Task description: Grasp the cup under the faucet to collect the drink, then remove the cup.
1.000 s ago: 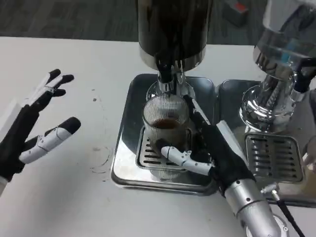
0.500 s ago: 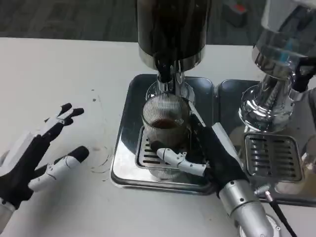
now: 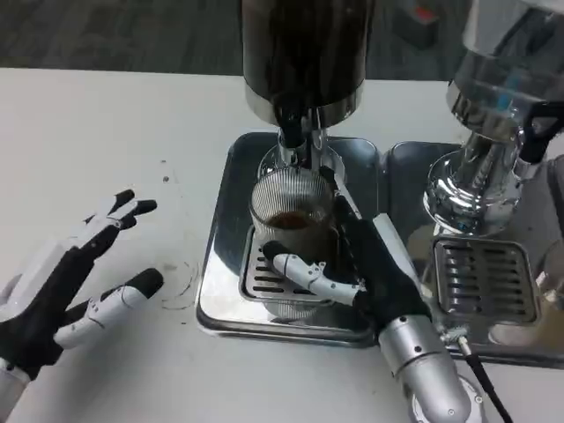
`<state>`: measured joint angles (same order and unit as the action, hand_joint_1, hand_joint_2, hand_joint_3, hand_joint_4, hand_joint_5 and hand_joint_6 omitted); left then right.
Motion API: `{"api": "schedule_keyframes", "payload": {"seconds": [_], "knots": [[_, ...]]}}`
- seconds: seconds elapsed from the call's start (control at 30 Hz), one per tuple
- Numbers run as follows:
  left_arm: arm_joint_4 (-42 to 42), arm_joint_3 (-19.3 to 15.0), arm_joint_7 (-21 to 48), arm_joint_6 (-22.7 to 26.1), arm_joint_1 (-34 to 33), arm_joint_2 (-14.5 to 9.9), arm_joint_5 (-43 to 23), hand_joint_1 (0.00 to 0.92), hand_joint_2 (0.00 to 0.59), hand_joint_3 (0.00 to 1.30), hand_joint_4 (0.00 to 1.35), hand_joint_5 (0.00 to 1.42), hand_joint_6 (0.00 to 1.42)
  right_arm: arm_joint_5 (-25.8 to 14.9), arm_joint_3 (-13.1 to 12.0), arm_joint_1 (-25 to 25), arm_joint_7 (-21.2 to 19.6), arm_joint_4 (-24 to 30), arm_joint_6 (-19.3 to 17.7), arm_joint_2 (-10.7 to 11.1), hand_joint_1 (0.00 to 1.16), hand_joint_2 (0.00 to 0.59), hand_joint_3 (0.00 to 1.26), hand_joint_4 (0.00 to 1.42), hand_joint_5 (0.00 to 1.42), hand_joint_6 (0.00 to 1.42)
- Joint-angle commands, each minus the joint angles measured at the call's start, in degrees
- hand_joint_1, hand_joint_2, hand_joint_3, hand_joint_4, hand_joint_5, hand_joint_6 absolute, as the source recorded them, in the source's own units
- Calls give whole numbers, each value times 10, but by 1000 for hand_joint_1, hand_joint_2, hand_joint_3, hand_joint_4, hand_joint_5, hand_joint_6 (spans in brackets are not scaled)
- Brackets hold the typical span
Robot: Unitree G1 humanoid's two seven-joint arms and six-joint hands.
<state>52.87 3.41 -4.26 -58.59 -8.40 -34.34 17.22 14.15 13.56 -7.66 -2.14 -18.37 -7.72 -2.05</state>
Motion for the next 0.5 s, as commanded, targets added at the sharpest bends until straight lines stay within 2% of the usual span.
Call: {"api": "schedule_keyframes", "payload": {"seconds": [0.03, 0.27, 0.5], "knots": [[-7, 2, 1, 0, 10, 0, 12, 0, 132, 164, 0, 130, 0, -8, 4, -15, 4, -35, -13, -12, 835, 212, 0, 0, 0, 2], [-17, -2, -6, 4, 20, 0, 20, 0, 128, 171, 0, 130, 0, -19, 3, -20, 8, -53, -25, -18, 851, 217, 0, 0, 0, 14], [-23, -6, -8, 8, 26, -1, 18, 0, 125, 177, 0, 130, 0, -16, 8, -20, 8, -57, -23, -20, 878, 214, 0, 0, 0, 80]]}}
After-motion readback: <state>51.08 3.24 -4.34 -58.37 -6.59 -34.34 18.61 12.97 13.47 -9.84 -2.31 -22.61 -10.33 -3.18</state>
